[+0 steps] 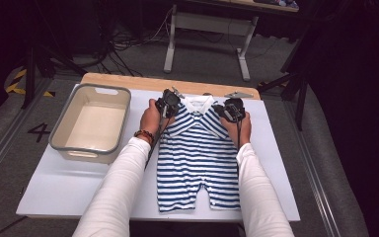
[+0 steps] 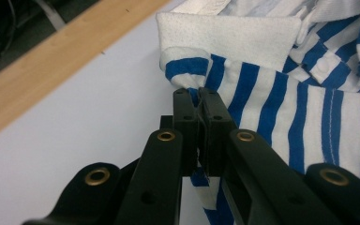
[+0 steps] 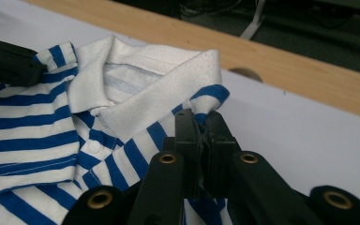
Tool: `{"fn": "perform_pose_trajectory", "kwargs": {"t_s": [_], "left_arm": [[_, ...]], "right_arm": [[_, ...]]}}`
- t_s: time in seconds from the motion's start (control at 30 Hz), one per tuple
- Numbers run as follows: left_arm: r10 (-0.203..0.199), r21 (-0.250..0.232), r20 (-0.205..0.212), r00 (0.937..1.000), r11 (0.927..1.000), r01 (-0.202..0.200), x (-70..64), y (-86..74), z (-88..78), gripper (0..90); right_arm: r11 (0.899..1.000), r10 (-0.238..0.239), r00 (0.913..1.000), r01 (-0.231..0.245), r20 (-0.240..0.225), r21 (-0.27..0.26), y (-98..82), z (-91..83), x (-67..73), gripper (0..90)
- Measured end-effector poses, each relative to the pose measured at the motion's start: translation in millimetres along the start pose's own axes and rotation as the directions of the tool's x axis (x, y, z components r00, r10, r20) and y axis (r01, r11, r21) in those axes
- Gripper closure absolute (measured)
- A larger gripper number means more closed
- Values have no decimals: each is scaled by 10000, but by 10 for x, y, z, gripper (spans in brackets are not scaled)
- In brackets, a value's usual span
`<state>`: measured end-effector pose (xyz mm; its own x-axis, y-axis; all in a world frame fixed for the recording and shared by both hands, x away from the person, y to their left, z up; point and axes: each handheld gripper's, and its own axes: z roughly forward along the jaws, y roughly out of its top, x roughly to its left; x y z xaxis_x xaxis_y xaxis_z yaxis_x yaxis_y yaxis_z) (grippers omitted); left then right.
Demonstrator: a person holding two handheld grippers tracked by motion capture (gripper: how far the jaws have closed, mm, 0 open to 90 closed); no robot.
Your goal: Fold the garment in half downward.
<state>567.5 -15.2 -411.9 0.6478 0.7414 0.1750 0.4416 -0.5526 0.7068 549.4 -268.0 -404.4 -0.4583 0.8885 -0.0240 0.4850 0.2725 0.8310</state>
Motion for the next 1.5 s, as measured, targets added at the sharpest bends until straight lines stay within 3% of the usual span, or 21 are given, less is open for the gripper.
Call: {"fn": "perform_pose_trajectory", "kwargs": {"t_s": [0.23,0.77,1.0,1.5], "left_arm": [[266,-605,-427,9987,9977,-292,5,92,-139,871],[-43,-1154,114,9999,9933,56,-19,-40,-207,871],[171,-1169,69,9998,9930,-162,-65,-21,-252,870],[170,-1467,117,9998,9891,-151,-146,-4,-303,870]], "right_arm": [[9975,77,9988,-43,480,-709,99,-94,16,858],[9967,-436,9979,468,481,-658,83,-85,156,858],[9956,-563,9974,594,440,-727,95,-122,202,858],[9930,-699,9967,734,401,-926,93,-210,219,858]]}}
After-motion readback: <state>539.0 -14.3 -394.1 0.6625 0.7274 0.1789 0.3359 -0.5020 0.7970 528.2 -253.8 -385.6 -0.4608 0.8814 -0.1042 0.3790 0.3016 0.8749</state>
